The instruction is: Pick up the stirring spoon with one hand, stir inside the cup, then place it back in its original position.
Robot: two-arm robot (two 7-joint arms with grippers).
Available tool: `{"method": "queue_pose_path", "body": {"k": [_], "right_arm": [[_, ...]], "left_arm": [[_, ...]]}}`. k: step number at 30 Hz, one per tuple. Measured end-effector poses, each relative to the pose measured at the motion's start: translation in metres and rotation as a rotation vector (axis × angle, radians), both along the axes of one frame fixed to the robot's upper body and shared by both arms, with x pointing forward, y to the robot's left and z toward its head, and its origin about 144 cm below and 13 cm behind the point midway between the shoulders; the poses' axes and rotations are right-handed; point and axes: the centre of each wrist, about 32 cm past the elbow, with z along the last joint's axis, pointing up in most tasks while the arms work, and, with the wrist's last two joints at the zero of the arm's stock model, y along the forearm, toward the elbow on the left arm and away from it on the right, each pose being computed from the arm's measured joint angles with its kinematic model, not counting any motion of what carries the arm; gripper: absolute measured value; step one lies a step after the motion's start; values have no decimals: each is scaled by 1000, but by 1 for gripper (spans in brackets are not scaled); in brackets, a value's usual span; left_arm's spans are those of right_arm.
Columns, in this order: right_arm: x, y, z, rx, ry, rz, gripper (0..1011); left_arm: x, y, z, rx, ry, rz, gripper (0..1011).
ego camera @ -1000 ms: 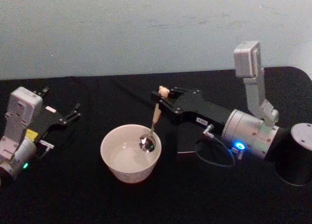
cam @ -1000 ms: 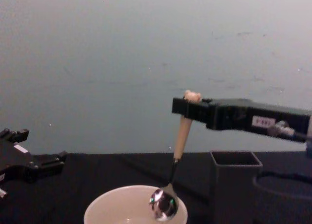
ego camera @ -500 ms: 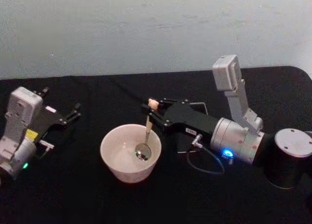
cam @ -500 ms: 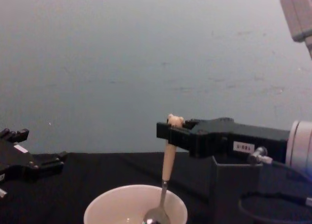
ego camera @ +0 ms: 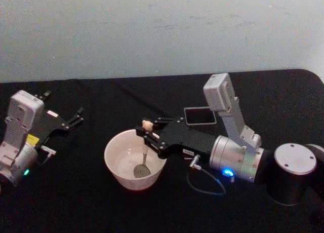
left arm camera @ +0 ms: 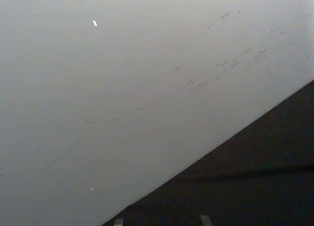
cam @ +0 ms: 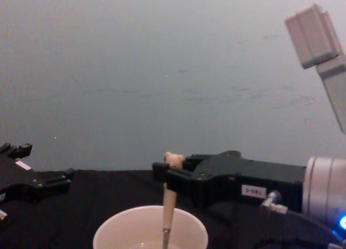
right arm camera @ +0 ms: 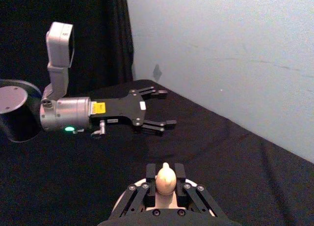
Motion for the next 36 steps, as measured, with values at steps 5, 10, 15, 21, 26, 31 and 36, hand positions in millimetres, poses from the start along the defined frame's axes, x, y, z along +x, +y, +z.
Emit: {"method": "queue_pose_path", "body": {"k": [5,10,15,21,26,31,36], "right_arm": [[-1,8,-1,-10,-2,18,216],[0,15,-2,-13,4,21,216],[2,21,-1,-12,11,13,216],[9,29,-1,-12,15,-10,216],[18,35,-2,-13,16,-38,216],[26,37,-3,-18,16,-68,216],[35,36,-4,-17,18,-106,216]], "left_arm": [[0,0,0,0,0,0,1001],[0,0,0,0,0,0,1001],[0,0,0,0,0,0,1001],[0,0,0,0,0,0,1001],[0,0,0,0,0,0,1001],[0,0,0,0,0,0,1001],[0,0,0,0,0,0,1002]]}}
